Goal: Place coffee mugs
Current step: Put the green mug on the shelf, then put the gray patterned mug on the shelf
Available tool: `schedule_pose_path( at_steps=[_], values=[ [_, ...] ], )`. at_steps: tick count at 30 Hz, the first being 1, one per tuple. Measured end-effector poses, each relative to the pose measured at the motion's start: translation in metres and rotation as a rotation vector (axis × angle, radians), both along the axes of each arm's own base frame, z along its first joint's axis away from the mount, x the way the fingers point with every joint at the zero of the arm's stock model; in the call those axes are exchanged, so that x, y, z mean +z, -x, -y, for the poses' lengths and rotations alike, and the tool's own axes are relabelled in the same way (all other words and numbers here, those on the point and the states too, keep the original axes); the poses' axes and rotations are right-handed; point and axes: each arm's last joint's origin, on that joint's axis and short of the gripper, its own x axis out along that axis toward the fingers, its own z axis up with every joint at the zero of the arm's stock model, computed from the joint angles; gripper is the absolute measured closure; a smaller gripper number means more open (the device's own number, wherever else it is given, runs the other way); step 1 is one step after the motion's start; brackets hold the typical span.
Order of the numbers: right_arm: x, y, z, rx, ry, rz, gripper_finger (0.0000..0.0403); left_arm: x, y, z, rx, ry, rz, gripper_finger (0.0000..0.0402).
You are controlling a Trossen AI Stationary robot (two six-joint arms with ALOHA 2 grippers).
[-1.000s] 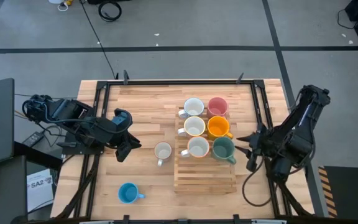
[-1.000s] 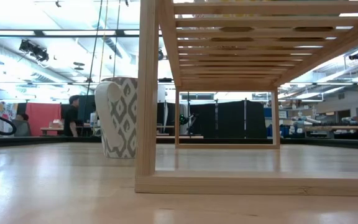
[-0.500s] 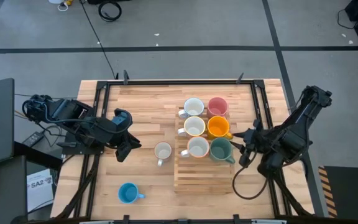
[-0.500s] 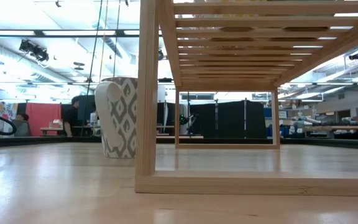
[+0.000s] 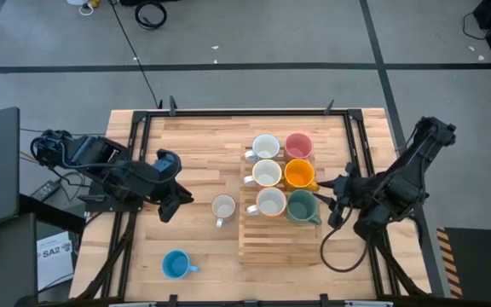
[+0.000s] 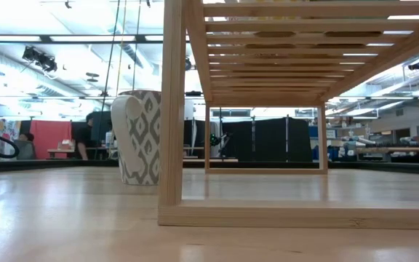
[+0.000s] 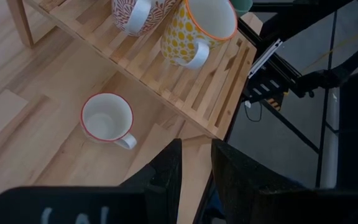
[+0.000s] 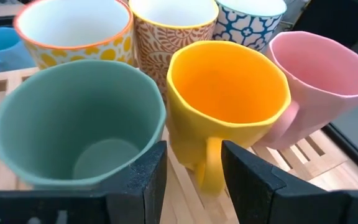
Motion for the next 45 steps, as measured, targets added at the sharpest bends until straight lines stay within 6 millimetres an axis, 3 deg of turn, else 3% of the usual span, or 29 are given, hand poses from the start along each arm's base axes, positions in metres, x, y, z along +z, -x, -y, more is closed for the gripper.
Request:
schedule_pose_path(
  at_steps=[6, 12, 16, 21, 26, 33, 39, 45],
  values=[
    [0.009, 0.011, 0.004, 0.031, -0.053, 0.036, 0.0245, -0.002, 0.0, 0.007, -0.021, -0.028, -0.003, 0.031],
    [0.024, 0.008, 0.003, 0.062, -0.177, 0.153, 0.0245, -0.005, -0.002, 0.014, -0.046, -0.103, -0.002, 0.031],
    [0.046, -0.002, -0.003, 0.239, -0.172, 0.255, 0.0244, -0.007, -0.005, 0.016, -0.061, -0.134, -0.008, 0.031],
    [0.084, -0.016, -0.005, 0.478, -0.122, 0.503, 0.0244, -0.008, -0.006, 0.015, -0.059, -0.166, -0.003, 0.031],
    [0.106, -0.022, 0.0, 0.544, -0.021, 0.693, 0.0245, -0.012, -0.012, 0.019, -0.085, -0.251, -0.009, 0.031],
    [0.107, -0.028, 0.006, 0.514, 0.025, 0.701, 0.0244, -0.033, -0.036, 0.032, -0.149, -0.36, -0.091, 0.031],
    [0.105, -0.028, 0.006, 0.505, -0.044, 0.688, 0.0244, -0.062, -0.054, 0.05, -0.181, -0.408, -0.238, 0.031],
    [0.101, -0.026, 0.002, 0.529, -0.079, 0.657, 0.0244, -0.083, -0.04, 0.067, -0.203, -0.474, -0.456, 0.031]
  ],
)
